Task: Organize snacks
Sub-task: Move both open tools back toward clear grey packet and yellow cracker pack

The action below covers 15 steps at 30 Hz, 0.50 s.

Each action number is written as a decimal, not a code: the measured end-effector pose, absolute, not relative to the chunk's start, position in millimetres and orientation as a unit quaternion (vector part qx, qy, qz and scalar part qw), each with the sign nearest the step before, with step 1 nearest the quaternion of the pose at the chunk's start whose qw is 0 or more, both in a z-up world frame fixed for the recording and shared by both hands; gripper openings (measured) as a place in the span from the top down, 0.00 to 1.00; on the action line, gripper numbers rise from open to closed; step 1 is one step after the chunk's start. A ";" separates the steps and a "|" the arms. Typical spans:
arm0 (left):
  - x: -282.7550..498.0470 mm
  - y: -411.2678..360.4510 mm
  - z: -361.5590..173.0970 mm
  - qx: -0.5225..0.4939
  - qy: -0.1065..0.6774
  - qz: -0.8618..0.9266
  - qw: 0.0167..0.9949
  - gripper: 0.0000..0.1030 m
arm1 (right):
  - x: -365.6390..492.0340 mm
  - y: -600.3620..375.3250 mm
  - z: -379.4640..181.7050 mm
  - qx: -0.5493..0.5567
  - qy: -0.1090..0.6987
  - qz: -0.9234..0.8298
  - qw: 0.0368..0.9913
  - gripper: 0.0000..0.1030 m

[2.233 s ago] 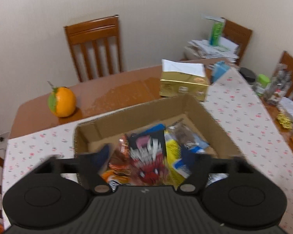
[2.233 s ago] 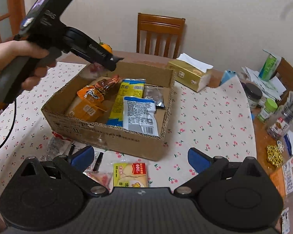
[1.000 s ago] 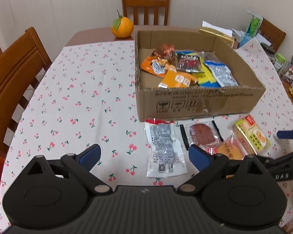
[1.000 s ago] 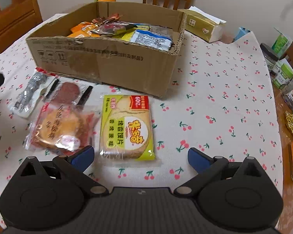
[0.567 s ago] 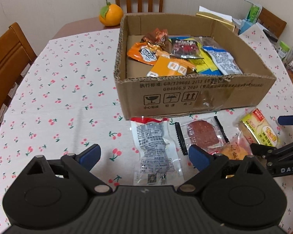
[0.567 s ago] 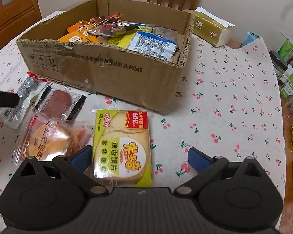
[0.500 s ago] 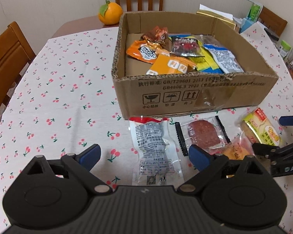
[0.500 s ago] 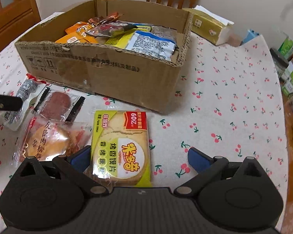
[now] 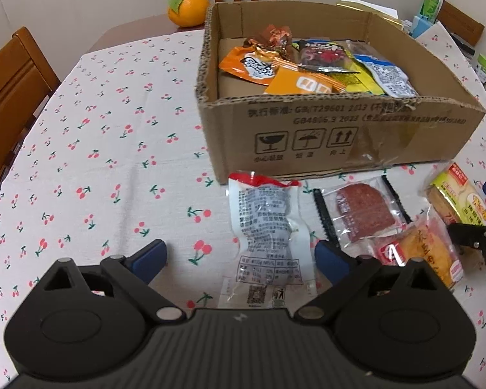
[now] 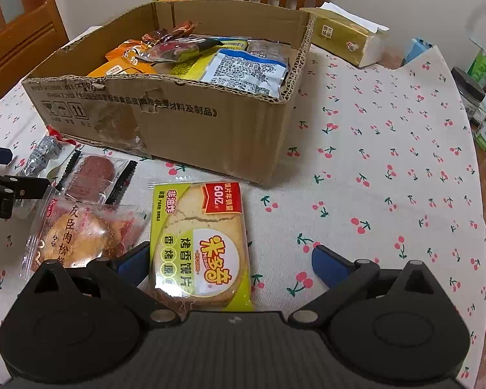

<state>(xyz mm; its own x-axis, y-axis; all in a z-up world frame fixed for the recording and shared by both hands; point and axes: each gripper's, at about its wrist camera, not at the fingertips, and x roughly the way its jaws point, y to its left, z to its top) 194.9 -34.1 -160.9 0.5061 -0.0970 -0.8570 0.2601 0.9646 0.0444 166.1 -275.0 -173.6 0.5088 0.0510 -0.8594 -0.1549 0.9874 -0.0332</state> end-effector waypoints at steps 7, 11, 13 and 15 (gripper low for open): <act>193.0 -21.9 -160.2 0.089 0.482 -0.117 0.864 0.04 | 166.1 -275.2 -173.6 -0.053 0.490 0.061 0.868 0.00; 194.0 -30.8 -159.7 0.101 0.474 -0.122 0.866 0.04 | 164.8 -274.9 -173.8 -0.053 0.486 0.061 0.870 0.00; 192.1 -36.7 -158.8 0.101 0.469 -0.126 0.868 0.07 | 164.7 -274.8 -173.8 -0.053 0.486 0.061 0.870 0.00; 190.3 -40.9 -158.9 0.094 0.466 -0.131 0.870 0.10 | 164.7 -274.8 -173.6 -0.054 0.486 0.062 0.870 0.00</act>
